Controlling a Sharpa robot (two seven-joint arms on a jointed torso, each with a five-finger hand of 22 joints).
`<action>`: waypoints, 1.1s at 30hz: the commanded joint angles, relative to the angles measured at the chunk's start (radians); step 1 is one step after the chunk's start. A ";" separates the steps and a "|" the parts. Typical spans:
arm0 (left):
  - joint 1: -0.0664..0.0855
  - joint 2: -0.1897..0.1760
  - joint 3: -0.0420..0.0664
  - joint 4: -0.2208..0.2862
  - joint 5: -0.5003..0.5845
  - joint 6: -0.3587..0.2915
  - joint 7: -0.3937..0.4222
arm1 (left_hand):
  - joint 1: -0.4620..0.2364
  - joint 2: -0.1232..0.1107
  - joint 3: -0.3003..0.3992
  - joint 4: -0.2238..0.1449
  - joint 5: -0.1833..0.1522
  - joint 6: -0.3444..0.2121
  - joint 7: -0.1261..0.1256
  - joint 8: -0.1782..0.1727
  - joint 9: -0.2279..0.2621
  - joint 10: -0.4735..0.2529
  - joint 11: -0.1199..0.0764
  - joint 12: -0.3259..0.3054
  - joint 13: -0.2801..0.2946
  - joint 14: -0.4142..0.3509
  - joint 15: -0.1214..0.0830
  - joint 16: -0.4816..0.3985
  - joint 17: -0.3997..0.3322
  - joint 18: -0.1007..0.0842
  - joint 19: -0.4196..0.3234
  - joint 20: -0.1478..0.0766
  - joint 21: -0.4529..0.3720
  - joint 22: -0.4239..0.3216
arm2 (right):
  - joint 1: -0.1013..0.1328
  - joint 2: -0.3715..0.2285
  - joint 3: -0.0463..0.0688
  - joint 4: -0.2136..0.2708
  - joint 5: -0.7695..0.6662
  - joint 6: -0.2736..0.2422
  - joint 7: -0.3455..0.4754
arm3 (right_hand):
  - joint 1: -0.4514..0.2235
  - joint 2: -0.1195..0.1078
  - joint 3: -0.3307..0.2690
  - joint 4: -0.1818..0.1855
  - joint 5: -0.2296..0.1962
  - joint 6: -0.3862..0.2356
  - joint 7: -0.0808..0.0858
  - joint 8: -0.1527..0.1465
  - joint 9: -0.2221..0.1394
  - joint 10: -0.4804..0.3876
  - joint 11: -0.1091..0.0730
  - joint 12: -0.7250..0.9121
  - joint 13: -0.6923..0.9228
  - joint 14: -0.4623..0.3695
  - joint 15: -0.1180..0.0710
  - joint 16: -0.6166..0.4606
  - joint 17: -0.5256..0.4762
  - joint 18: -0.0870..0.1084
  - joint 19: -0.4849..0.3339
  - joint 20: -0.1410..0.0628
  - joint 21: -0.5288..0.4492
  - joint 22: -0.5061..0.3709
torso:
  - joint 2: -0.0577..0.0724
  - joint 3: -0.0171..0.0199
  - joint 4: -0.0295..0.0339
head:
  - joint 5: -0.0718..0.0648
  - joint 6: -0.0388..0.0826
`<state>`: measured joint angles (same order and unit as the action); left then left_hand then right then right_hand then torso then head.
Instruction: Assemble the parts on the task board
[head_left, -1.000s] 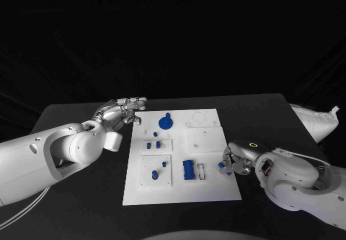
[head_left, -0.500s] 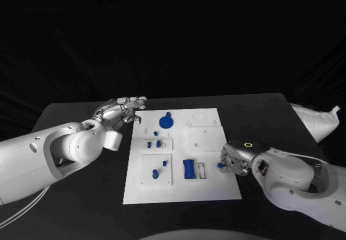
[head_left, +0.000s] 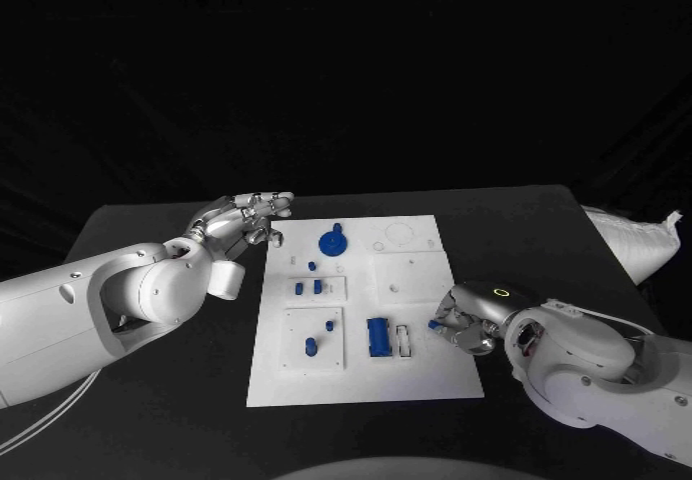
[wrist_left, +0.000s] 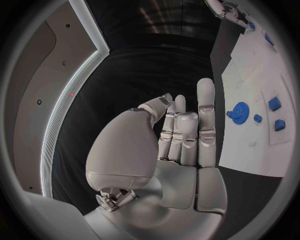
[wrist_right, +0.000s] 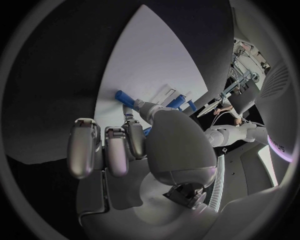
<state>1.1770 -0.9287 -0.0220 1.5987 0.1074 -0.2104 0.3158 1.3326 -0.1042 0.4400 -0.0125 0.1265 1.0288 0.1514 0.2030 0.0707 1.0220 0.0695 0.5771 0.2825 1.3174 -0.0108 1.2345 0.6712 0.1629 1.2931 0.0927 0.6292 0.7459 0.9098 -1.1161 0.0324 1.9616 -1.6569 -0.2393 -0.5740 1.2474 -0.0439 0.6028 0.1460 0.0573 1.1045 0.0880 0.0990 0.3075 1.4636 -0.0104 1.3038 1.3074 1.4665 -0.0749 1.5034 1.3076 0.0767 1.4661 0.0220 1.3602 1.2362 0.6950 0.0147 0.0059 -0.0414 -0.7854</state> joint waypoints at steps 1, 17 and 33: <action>0.000 0.001 0.001 0.003 -0.003 0.026 0.007 | 0.004 0.009 -0.001 -0.009 0.005 -0.009 0.001 0.006 0.001 -0.008 0.000 0.006 -0.002 -0.006 0.000 -0.004 -0.002 0.018 -0.007 -0.003 -0.005 -0.001 | -0.005 -0.001 -0.004 0.004 0.149 -0.066 -0.002 | -0.019 -0.015 0.076 -0.073 0.013 0.034 -0.011 0.002 0.025 0.015 0.004 0.003 0.093 0.083 -0.001 0.006 0.159 -0.008 0.003 0.004 0.004 0.002 | 0.000 -0.0002 0.0000 | 0.000 0.000; 0.000 0.000 0.001 0.005 -0.003 0.036 0.010 | 0.005 0.009 0.000 -0.010 0.005 -0.009 0.001 0.006 0.001 -0.009 0.000 0.006 -0.002 -0.007 0.000 -0.004 -0.001 0.019 -0.007 -0.003 -0.006 -0.001 | -0.005 0.016 -0.003 0.022 0.264 -0.146 0.025 | -0.091 -0.081 -0.067 -0.114 0.043 0.059 -0.025 0.013 0.051 0.028 -0.006 0.022 0.106 0.086 -0.009 0.013 0.171 -0.010 0.007 -0.002 0.011 0.013 | -0.001 -0.0010 0.0002 | 0.003 -0.005; 0.000 0.000 0.001 0.008 -0.003 0.036 0.010 | 0.005 0.009 0.000 -0.010 0.005 -0.009 0.001 0.006 0.001 -0.009 0.000 0.006 -0.002 -0.007 0.000 -0.004 -0.001 0.019 -0.007 -0.003 -0.006 -0.001 | -0.005 0.065 -0.002 0.000 0.245 -0.115 -0.017 | -0.144 -0.063 -0.200 -0.073 0.089 0.106 -0.050 0.049 0.083 0.036 -0.027 0.032 0.117 0.088 -0.026 0.018 0.179 -0.013 0.013 -0.017 0.020 0.029 | 0.000 -0.0008 0.0005 | 0.005 -0.005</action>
<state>1.1770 -0.9293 -0.0220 1.6035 0.1073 -0.1941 0.3167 1.3326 -0.1042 0.4399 -0.0180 0.1265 1.0252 0.1549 0.2030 0.0706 1.0220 0.0695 0.5771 0.2814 1.3174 -0.0108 1.2344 0.6704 0.1629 1.2896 0.0891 0.6294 0.7461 0.9061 -1.0544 0.0300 1.9641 -1.3990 -0.3797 -0.5740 1.1128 -0.1078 0.4080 0.0710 0.1406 1.1989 0.0412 0.1433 0.3889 1.4668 -0.0322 1.3394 1.3079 1.4652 -0.0955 1.5163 1.3074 0.0766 1.4662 0.0141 1.3779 1.2644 0.6948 0.0134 0.0069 -0.0382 -0.7887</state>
